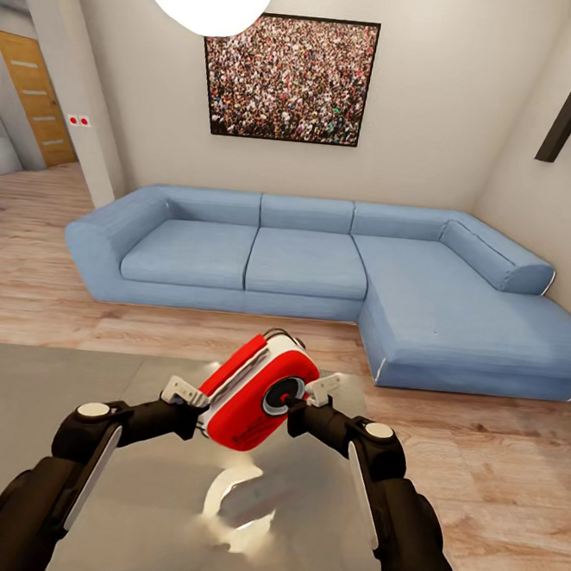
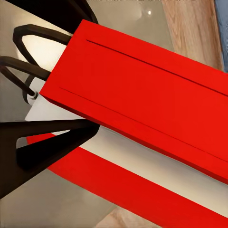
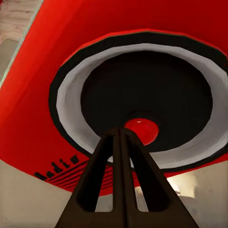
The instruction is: Turn on the radio receiver that's on the table in the living room.
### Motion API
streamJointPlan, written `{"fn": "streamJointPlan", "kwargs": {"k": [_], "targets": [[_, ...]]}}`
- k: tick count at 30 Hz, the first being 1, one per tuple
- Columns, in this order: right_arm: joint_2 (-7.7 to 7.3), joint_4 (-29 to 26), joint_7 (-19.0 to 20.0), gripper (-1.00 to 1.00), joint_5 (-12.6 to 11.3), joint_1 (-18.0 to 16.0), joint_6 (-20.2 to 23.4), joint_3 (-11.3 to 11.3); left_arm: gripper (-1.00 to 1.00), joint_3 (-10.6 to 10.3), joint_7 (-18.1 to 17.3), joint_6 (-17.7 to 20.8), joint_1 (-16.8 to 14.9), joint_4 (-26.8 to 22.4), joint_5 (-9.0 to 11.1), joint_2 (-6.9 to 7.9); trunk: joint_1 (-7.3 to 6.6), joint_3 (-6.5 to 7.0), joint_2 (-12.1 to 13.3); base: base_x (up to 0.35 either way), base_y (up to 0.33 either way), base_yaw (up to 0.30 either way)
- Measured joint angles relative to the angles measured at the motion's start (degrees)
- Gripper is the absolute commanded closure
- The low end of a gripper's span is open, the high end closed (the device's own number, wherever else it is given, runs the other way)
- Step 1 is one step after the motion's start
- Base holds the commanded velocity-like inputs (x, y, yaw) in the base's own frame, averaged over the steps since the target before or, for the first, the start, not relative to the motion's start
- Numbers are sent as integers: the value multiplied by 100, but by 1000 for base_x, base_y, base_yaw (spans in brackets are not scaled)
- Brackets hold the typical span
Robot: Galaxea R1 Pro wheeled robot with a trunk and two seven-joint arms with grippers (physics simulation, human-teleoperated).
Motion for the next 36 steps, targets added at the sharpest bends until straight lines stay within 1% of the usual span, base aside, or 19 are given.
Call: {"fn": "streamJointPlan", "kwargs": {"k": [3,5,8,10,11,12,14,18,34,36], "targets": [[0,0,0,100,0,0,-1,0,100,17,-17,63,0,-105,22,1,0,0,0,0,0,0],[0,0,0,100,0,0,-1,0,100,41,-19,140,-1,-135,-10,6,0,0,0,0,0,0],[0,0,0,100,0,0,-1,0,100,61,-30,175,-1,-143,-2,15,0,0,0,0,0,0],[0,0,0,100,0,0,-1,0,100,88,-150,181,0,-145,-15,17,0,0,0,0,0,0],[0,0,0,100,0,0,-1,0,100,159,-298,189,0,-146,5,18,0,0,0,0,0,0],[0,0,0,100,0,0,-1,0,100,230,-360,194,-3,-148,32,18,0,0,0,0,0,0],[0,0,0,100,0,0,-1,0,100,337,-410,164,-2,-146,-45,19,0,0,0,0,0,0],[0,0,0,100,0,0,1,0,100,437,-467,180,0,-146,-15,29,0,0,0,0,0,0],[0,0,0,100,0,0,-1,0,100,436,-464,175,0,-112,-51,40,0,0,0,0,0,0],[0,-2,0,100,-1,0,-1,28,100,447,-461,171,-2,-103,-59,37,0,0,0,0,0,0]]}}
